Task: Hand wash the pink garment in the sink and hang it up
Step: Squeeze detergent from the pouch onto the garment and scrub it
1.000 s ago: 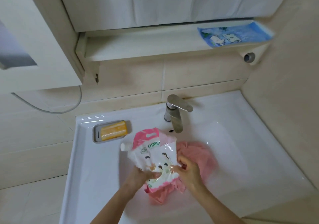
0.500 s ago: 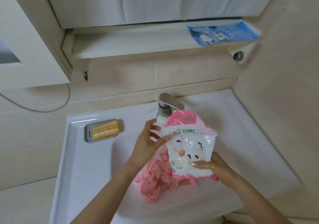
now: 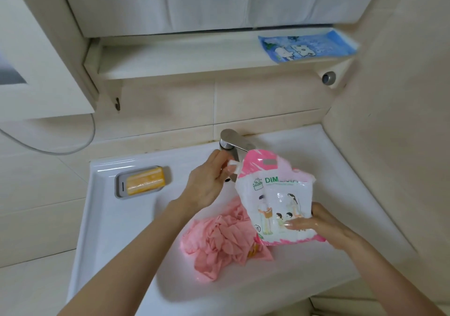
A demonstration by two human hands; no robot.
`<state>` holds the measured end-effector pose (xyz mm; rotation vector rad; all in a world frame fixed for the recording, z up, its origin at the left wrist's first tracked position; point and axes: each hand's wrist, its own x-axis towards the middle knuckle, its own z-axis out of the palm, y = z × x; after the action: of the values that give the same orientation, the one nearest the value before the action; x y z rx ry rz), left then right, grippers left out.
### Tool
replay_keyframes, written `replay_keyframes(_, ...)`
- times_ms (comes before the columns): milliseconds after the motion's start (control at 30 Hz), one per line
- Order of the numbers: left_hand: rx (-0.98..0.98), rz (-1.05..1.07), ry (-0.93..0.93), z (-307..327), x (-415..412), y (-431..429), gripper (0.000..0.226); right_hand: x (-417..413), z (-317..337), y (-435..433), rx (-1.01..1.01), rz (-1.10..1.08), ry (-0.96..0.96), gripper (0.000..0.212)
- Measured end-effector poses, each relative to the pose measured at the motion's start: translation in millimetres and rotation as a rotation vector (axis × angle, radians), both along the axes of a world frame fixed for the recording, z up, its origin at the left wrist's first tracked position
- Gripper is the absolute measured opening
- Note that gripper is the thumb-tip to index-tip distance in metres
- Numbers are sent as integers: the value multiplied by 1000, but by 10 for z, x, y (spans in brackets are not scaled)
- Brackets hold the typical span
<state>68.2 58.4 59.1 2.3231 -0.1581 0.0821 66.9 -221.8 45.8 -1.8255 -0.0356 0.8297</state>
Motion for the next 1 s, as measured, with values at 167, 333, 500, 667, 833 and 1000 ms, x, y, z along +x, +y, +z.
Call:
replay_keyframes(167, 122, 183, 146, 45, 30, -64, 49, 36, 4, -16, -8, -16, -27, 47)
replay_keyframes(333, -38, 172, 293, 106, 40, 51, 67, 55, 46, -38, -21, -31, -21, 42)
replay_keyframes(500, -306, -43, 224, 111, 12, 26, 9, 30, 97, -36, 16, -34, -15, 33)
replay_keyframes(667, -190, 140, 344, 116, 31, -60, 48, 95, 68, -73, -47, -24, -39, 42)
replay_keyframes(833, -332, -51, 278, 94, 35, -17, 26, 165, 102, -117, -92, -18, -83, 42)
replay_keyframes(1000, -455, 27, 408, 122, 96, 5, 19, 269, 243, -143, -147, 20, -143, 33)
